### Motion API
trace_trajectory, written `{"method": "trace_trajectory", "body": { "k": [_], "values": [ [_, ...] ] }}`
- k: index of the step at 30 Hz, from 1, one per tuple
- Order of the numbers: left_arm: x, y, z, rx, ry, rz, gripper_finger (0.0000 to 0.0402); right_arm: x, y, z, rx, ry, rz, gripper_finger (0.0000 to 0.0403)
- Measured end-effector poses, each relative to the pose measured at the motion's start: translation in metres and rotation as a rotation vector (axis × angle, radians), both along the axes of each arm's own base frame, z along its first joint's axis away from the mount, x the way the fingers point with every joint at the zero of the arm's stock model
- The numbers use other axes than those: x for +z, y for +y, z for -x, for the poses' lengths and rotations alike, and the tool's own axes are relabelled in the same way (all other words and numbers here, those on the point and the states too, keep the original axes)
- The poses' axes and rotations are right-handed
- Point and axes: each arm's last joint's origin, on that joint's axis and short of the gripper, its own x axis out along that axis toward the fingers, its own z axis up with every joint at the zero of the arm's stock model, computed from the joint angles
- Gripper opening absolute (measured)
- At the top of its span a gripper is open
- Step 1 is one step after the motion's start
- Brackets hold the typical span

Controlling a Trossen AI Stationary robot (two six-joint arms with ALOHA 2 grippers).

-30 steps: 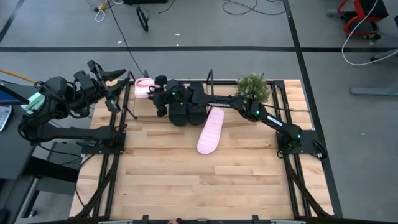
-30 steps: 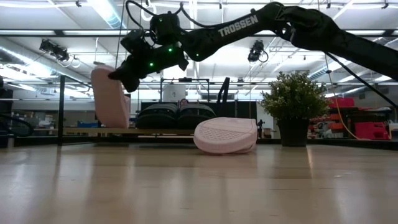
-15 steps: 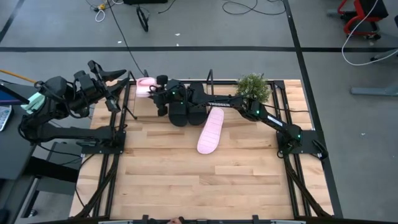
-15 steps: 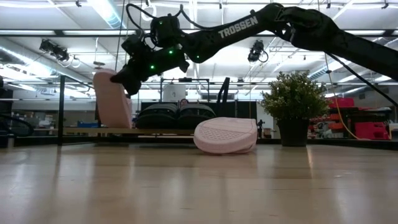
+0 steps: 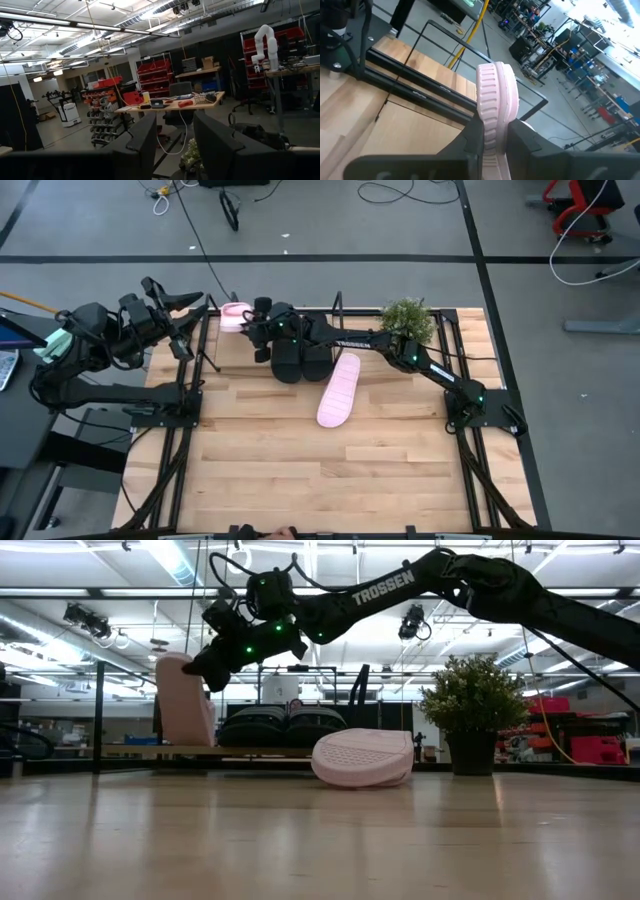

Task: Pick and place slides into the shelf
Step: Put the bottom pink slipper onto the shelf

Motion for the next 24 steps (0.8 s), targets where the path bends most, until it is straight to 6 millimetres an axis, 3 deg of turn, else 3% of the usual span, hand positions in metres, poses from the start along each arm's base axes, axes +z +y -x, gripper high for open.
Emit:
{"method": "trace_trajectory", "body": {
  "k": [12,19,24],
  "values": [
    [0.0,0.0,0.0,0.0,-0.001,0.001,0.0132,-0.001,0.002,0.0,0.044,-0.005,-0.037,0.0057],
    [0.0,0.0,0.0,-0.008,-0.011,0.027,0.0131,-0.027,0.004,-0.007,0.08,0.014,-0.08,0.0101],
    [-0.001,0.0,0.0,-0.017,-0.016,0.046,0.0126,-0.033,0.009,-0.009,0.061,0.018,-0.069,0.0131]
  ]
}}
